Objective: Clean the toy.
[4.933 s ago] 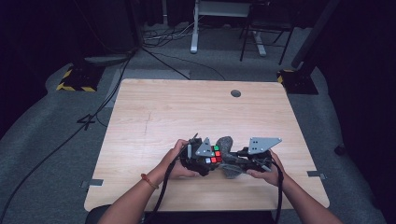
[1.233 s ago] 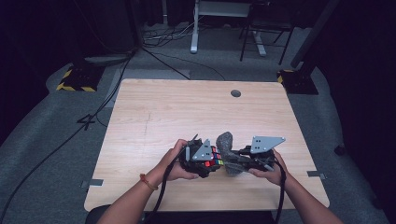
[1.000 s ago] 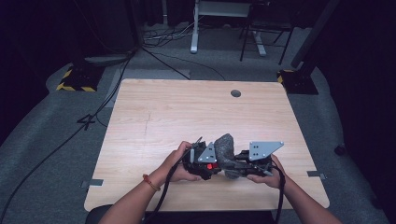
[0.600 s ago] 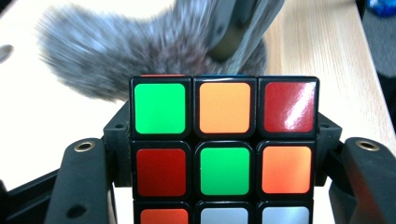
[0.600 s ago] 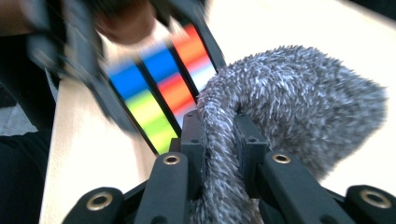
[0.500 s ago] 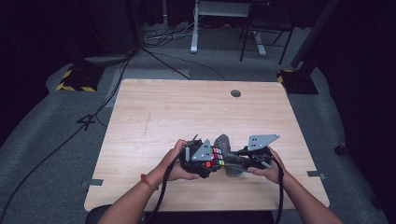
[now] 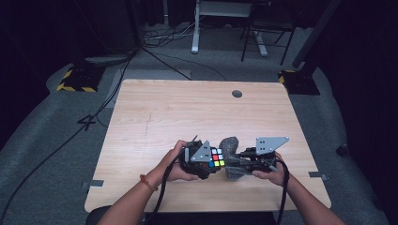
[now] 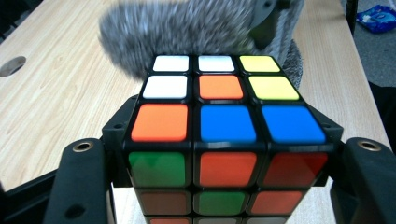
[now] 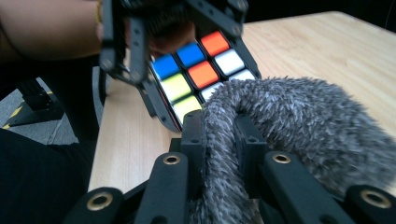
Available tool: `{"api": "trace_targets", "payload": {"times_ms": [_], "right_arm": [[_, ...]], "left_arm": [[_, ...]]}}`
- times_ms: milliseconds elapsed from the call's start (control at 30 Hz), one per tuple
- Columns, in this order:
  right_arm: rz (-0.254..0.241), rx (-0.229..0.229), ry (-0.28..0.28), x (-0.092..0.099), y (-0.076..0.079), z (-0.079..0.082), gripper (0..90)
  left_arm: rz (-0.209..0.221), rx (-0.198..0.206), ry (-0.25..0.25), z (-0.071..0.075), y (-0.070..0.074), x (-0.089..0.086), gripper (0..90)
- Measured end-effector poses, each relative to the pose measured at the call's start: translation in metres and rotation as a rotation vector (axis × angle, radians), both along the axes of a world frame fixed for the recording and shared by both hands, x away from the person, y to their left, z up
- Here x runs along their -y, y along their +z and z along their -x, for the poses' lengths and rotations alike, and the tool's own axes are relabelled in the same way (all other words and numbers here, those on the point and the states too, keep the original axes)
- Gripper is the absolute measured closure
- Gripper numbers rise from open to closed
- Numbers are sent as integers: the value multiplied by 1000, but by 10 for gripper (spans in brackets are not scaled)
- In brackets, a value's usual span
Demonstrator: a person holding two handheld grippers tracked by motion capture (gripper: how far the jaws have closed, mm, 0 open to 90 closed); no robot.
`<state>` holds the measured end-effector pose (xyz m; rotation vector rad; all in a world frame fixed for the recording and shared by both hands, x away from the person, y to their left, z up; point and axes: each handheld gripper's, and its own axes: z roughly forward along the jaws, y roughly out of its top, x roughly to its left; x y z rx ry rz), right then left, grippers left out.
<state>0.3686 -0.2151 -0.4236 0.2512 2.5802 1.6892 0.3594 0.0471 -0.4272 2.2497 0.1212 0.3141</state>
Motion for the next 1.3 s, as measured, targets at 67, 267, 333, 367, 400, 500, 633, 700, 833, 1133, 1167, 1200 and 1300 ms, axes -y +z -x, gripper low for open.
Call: {"api": "trace_targets", "payload": {"times_ms": [67,267,333,367,400,500,633,700,833,1133,1167,1200,1300], "right_arm": [[-10,7,10,-1,2,2,778],[-19,28,33,-5,6,8,778],[-18,32,26,-5,6,8,778],[-5,35,-12,-4,6,5,779],[-3,35,-32,-2,5,3,779],[13,30,-68,0,4,0,779],[56,15,-53,-2,-4,-2,779],[35,21,-24,-4,-3,1,779],[-34,14,28,0,3,4,780],[-16,57,-13,-1,6,6,780],[-1,54,-39,0,5,4,780],[-1,54,-39,0,5,4,780],[37,23,-30,0,-3,-1,780]], "left_arm": [[-29,-10,2,-1,-3,2,330],[-60,-5,-9,0,-8,9,332],[-58,-7,2,-1,-6,9,333],[-40,-3,15,-2,-4,6,334],[-28,-7,15,-2,-3,4,334],[-10,-3,10,-3,1,0,334],[33,6,3,0,8,-4,334],[36,7,-5,0,8,-4,334],[-1,7,4,-1,3,-4,333],[17,19,-1,3,3,-2,333],[22,18,-7,3,4,-2,334],[22,18,-7,3,4,-2,333],[34,15,-20,5,6,0,333]]}}
